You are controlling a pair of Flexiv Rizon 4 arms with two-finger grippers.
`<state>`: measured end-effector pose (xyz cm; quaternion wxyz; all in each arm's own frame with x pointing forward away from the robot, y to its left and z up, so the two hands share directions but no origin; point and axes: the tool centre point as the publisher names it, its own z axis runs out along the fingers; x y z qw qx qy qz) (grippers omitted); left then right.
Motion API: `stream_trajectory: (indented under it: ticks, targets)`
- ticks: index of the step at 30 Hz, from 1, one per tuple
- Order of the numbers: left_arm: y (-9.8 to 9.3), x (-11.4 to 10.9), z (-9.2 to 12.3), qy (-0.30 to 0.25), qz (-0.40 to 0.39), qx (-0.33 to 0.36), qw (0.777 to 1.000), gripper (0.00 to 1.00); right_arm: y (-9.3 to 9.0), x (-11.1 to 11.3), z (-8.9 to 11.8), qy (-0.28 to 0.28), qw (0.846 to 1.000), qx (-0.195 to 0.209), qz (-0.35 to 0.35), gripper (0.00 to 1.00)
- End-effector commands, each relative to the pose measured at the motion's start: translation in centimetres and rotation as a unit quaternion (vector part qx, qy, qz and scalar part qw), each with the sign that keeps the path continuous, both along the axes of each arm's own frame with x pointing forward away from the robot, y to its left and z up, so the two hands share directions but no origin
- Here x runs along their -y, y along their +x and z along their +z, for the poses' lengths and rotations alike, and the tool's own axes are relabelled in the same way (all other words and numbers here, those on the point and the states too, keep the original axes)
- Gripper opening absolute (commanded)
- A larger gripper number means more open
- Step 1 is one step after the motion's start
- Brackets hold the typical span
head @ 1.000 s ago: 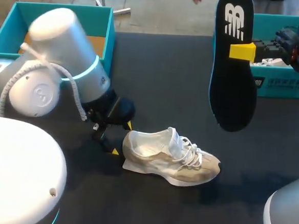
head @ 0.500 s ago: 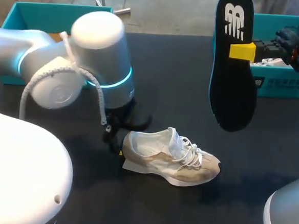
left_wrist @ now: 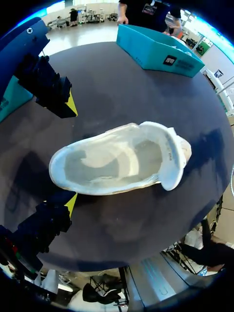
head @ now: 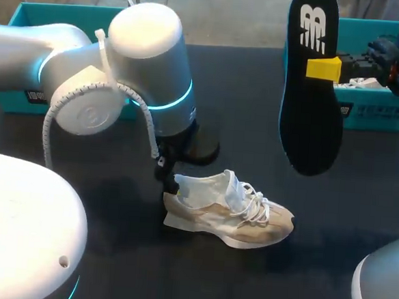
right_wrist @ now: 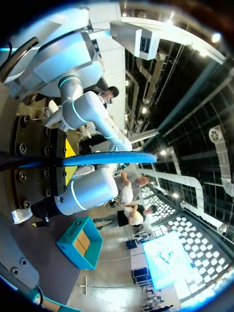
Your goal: Take the shoe out of the shoebox, open the shoe tongue, remove and reinsert the insole, then place the shoe into the shoebox
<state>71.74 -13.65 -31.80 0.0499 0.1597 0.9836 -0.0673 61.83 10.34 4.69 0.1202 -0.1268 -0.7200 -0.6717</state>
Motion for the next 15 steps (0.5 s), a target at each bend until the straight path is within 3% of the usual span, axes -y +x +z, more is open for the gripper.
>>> stream_trajectory:
  ticks: [1,8,15]
  targets:
    - [0.8,1.8,-0.4,0.003,-0.002,-0.008,1.0,1.0,0.3,-0.3,0.0,-0.002,1.0,-0.001,0.001,0.0]
    - [2.2,5.4,-2.6,0.01,-0.002,-0.028,1.0,1.0,0.3,-0.3,0.0,-0.002,1.0,-0.001,0.001,0.0]
    - [2.6,7.2,-3.4,0.01,0.0,-0.036,0.999,1.0,0.3,-0.3,0.0,-0.002,1.0,-0.001,0.001,0.0]
